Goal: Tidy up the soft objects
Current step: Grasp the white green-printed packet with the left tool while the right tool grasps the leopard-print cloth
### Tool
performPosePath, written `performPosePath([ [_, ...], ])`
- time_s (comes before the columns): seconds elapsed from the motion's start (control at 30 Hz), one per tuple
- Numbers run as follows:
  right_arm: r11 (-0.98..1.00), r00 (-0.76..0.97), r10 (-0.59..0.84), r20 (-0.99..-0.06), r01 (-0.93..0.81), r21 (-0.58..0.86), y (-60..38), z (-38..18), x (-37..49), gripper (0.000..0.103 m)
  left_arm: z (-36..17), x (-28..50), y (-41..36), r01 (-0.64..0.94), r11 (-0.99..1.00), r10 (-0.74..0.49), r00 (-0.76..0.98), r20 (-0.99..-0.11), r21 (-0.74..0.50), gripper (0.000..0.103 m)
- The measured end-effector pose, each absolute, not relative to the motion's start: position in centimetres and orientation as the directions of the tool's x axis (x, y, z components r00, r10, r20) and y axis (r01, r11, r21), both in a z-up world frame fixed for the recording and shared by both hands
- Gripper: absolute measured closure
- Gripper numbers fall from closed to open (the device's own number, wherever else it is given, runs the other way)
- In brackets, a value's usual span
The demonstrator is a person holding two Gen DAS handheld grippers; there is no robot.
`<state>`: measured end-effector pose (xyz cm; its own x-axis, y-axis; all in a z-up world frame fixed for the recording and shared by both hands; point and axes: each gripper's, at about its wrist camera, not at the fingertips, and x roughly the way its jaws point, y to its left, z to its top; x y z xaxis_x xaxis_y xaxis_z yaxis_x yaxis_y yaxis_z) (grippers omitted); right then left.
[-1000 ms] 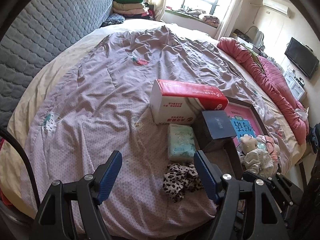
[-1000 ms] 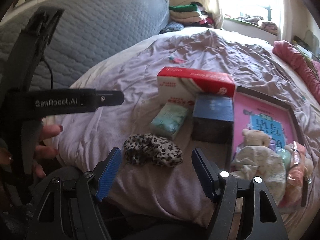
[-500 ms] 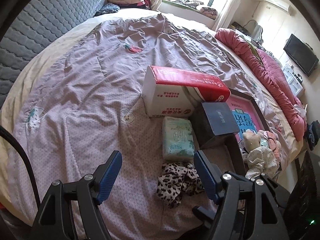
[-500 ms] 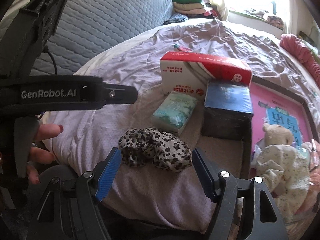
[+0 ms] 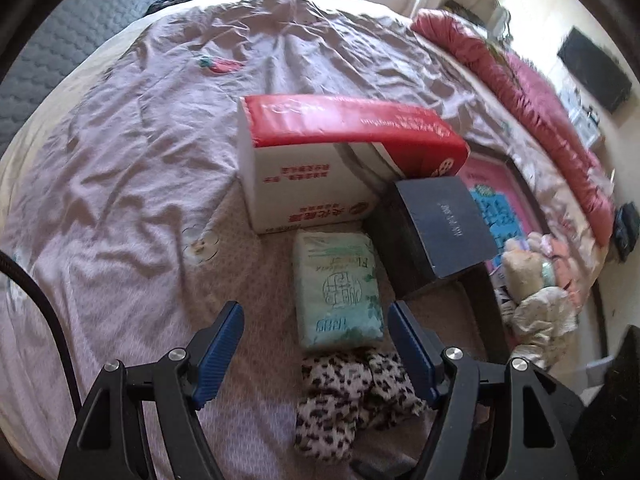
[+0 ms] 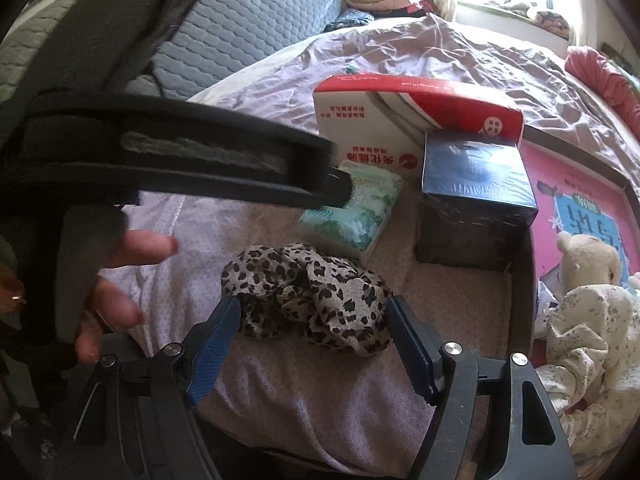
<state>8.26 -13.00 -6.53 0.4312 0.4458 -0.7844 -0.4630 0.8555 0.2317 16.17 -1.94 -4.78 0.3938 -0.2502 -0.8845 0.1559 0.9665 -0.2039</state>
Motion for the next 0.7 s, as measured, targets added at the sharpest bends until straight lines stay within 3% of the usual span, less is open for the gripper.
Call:
performPosePath([
  [0.23,0.859,0.414,0.441,-0.796,-0.453,0.24,-13.1,-7.0,8.8,0.026,-6.8,17.9,-3.6,0.206,0.964,-0.23,0.324,-0.918,-0.168,0.03],
  [0.63,0.857,0.393,0.399,-0.829,-0.482,0.184,-11.4,-8.2,9.8,0.026,-9.1,19.7,-3.3,0.226,0.945,-0.289,0.236,-0.928,-0.237,0.03],
  [0.7,0.857,0.391,0.39,-0.834,-0.485,0.173,-11.1,-8.4,9.8,0.026,-9.2,19.8,-2.9,0.225,0.94,-0.307,0.231,-0.923,-0.256,0.034],
])
